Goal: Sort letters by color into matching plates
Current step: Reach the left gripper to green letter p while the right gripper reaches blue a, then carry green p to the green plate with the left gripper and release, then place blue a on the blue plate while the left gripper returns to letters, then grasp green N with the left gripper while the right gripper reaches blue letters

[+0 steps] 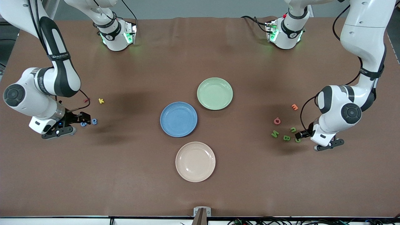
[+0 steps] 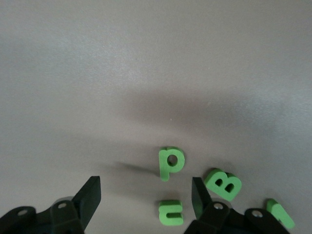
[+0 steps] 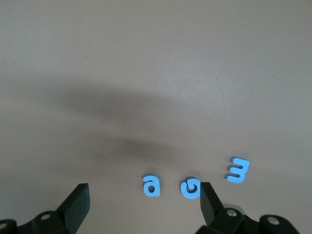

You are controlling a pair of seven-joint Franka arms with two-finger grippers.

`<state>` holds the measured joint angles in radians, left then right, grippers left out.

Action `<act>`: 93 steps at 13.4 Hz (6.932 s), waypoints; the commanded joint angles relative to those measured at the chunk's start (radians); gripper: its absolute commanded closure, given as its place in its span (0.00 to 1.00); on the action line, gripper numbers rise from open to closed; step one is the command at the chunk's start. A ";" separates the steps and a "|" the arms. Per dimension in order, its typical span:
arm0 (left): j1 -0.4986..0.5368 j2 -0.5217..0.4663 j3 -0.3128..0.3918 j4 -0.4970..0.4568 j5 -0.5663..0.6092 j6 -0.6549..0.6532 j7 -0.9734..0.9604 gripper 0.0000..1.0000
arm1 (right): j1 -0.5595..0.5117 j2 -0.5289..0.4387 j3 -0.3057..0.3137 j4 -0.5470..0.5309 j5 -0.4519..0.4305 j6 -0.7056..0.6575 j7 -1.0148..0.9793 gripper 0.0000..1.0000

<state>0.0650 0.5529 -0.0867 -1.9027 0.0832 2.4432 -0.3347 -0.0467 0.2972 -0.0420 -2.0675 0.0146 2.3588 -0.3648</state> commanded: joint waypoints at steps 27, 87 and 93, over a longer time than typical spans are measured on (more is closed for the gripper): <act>-0.132 -0.103 -0.015 0.080 0.013 -0.236 -0.061 1.00 | -0.028 0.200 0.004 -0.062 -0.001 0.160 -0.019 0.63; -0.011 0.081 -0.182 0.036 0.112 -0.004 -0.862 0.30 | 0.331 0.085 -0.053 0.288 0.104 -0.454 0.585 0.00; -0.024 0.111 -0.182 0.062 0.113 -0.004 -0.862 0.43 | 0.069 0.100 -0.053 0.290 0.019 -0.360 0.120 0.00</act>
<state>0.0484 0.6397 -0.2736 -1.8663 0.1723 2.4344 -1.1716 0.0878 0.4167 -0.1190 -1.7533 0.0567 1.9610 -0.1276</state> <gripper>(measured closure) 0.383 0.000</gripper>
